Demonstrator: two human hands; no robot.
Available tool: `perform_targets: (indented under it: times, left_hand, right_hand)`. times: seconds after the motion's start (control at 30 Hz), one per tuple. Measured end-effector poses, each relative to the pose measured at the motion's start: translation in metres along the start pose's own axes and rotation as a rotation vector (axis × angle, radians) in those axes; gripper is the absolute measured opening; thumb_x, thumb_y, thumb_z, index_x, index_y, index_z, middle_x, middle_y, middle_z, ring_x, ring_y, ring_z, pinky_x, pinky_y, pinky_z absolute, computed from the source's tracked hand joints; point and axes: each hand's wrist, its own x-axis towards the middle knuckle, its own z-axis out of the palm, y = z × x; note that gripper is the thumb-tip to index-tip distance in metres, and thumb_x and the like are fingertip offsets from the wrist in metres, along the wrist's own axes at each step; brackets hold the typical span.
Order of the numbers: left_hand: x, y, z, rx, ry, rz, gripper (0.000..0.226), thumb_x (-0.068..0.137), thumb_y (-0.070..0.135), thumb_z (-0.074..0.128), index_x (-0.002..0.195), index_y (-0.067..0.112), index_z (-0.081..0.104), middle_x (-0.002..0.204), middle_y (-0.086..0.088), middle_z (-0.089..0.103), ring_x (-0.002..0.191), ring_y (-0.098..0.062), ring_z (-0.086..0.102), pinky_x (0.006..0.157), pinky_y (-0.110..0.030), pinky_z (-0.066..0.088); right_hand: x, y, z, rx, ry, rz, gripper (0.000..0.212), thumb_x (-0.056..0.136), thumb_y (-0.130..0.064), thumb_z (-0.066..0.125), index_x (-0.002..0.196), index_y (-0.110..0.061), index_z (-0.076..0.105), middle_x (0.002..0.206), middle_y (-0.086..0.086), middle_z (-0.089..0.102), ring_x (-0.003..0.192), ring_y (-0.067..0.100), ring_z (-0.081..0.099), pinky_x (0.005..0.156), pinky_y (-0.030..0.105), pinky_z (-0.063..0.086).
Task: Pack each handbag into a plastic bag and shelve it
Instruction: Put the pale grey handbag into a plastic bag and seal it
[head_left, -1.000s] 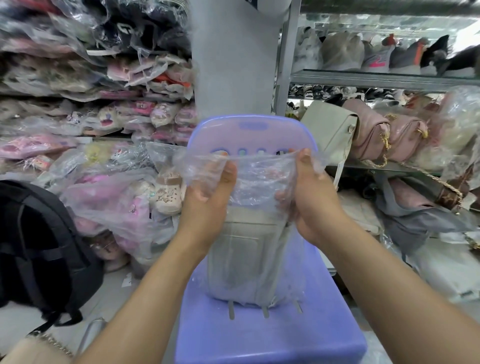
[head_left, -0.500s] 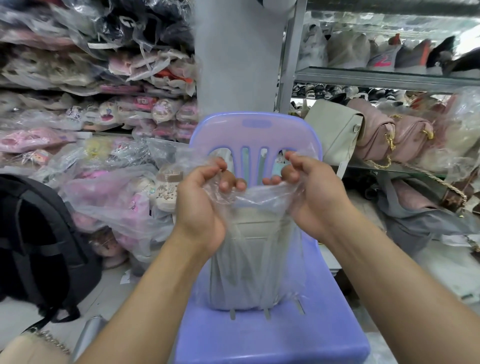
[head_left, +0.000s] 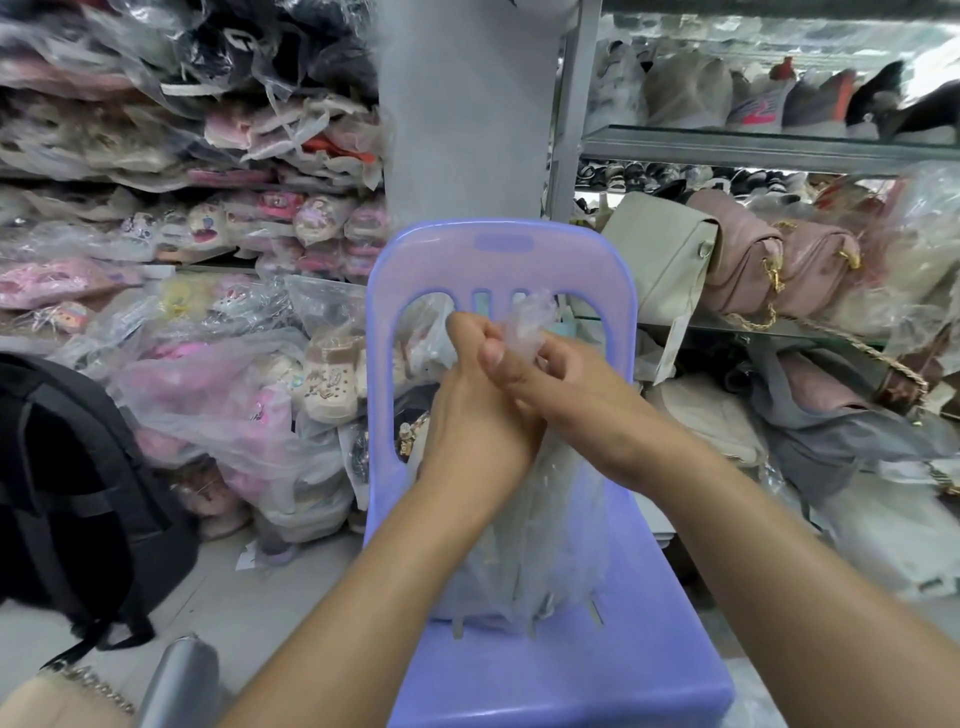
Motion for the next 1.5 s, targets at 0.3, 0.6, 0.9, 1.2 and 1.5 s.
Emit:
perform_targets:
  times: [0.3,0.6,0.9,1.2,1.5]
  left_hand:
    - [-0.012,-0.01,-0.023,-0.174,-0.248,0.1,0.044,0.083,0.006,0.067,0.112,0.03,0.043,0.114,0.017,0.062,0.104,-0.011,0.064,0.085,-0.03,0.055]
    - [0.001,-0.015,-0.033,-0.301,-0.155,-0.227,0.034,0.091,0.016,0.069,0.111,0.026,0.043,0.087,0.004,0.077,0.057,-0.004,0.061,0.052,-0.019,0.044]
    - [0.005,-0.019,-0.031,-0.243,-0.174,-0.2,0.028,0.093,0.005,0.054,0.11,0.027,0.05,0.086,0.002,0.074,0.049,-0.001,0.048,0.048,-0.017,0.037]
    - [0.003,-0.004,-0.032,-0.097,-0.151,-0.177,0.004,0.096,0.033,0.057,0.098,0.029,0.057,0.073,0.009,0.067,0.058,-0.004,0.053,0.056,-0.022,0.041]
    - [0.018,-0.002,-0.036,-0.418,-0.212,-0.479,0.018,0.094,0.035,0.067,0.088,0.02,0.075,0.076,0.007,0.07,0.068,-0.008,0.061,0.062,-0.02,0.048]
  right_hand:
    - [0.005,0.0,0.004,0.121,0.246,0.115,0.046,0.108,-0.048,0.04,0.093,-0.023,0.076,0.087,-0.003,0.08,0.084,0.011,0.077,0.081,0.03,0.058]
    - [0.007,0.002,0.0,0.147,0.218,-0.063,0.02,0.109,-0.021,0.048,0.111,-0.026,0.067,0.08,-0.013,0.072,0.072,0.006,0.069,0.066,0.019,0.051]
    - [-0.003,-0.004,-0.021,-0.26,0.08,-0.135,0.042,0.088,-0.002,0.072,0.121,-0.028,0.068,0.115,-0.009,0.072,0.087,0.004,0.069,0.074,0.012,0.052]
    - [0.006,0.023,-0.003,-0.846,0.62,-0.518,0.02,0.07,0.003,0.071,0.086,-0.005,0.06,0.087,0.011,0.054,0.062,0.031,0.049,0.053,0.028,0.03]
    - [0.005,0.03,-0.005,-0.781,0.721,-0.652,0.016,0.072,-0.024,0.079,0.079,-0.012,0.07,0.073,-0.001,0.065,0.066,0.023,0.059,0.055,0.032,0.046]
